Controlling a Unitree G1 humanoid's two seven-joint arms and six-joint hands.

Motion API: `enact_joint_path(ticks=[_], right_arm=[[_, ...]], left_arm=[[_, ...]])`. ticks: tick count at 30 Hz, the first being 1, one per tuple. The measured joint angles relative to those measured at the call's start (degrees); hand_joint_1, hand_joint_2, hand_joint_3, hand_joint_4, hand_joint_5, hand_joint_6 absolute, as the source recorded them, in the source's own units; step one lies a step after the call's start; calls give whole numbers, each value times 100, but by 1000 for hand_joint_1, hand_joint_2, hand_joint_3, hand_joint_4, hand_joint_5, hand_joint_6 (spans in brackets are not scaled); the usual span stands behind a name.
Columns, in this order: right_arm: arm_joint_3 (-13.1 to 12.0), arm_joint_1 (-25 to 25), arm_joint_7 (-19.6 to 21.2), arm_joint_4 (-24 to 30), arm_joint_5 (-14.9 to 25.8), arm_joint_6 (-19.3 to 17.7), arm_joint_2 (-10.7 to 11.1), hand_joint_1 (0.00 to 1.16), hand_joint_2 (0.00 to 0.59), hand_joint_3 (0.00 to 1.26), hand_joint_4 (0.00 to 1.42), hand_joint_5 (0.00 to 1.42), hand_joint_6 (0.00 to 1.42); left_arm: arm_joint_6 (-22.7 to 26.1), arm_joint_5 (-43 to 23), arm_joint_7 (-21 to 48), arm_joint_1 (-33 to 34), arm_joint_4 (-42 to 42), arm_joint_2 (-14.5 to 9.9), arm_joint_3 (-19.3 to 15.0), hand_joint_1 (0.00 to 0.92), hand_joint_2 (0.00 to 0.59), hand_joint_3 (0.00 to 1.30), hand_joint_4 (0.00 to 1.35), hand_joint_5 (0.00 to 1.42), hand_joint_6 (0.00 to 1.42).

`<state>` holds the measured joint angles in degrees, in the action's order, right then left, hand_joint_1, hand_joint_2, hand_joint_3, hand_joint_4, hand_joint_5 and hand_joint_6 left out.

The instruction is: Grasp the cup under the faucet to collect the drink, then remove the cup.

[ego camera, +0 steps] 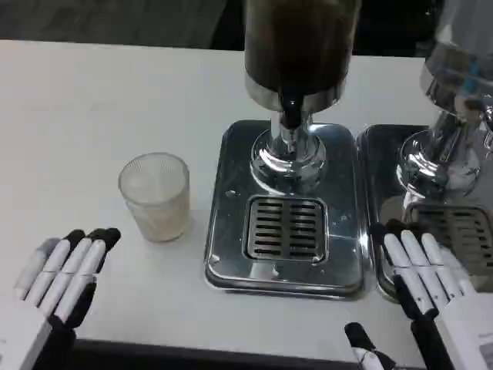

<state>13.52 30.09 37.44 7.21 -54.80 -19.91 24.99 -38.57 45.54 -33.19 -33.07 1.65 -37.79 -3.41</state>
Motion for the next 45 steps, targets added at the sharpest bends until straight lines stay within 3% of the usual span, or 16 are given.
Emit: enact_joint_path(ticks=[16,21,26,31,38,45], right_arm=[[-17,30,-147,39,135,-1,8,383,405,35,0,0,87],[-27,-2,-154,38,223,-1,-6,395,398,38,0,0,106],[7,-81,-239,40,250,-2,-73,411,405,51,19,10,122],[77,-141,-347,52,267,0,-279,420,410,77,43,24,141],[142,-206,-372,57,257,11,-467,423,412,95,69,38,158],[204,-364,-420,27,264,15,-592,424,412,124,115,61,178]], left_arm=[[-41,18,67,7,-57,66,6,0,40,0,0,0,0],[-313,46,-118,182,109,137,42,0,36,0,0,0,0],[-567,-43,-154,568,585,302,198,0,26,0,0,0,0],[-603,-227,-260,1303,1328,482,195,0,21,0,0,0,0],[-620,-581,-356,2302,2463,511,175,2,0,0,0,0,0],[-544,-1112,-78,3270,3762,525,300,84,0,0,0,0,0]])
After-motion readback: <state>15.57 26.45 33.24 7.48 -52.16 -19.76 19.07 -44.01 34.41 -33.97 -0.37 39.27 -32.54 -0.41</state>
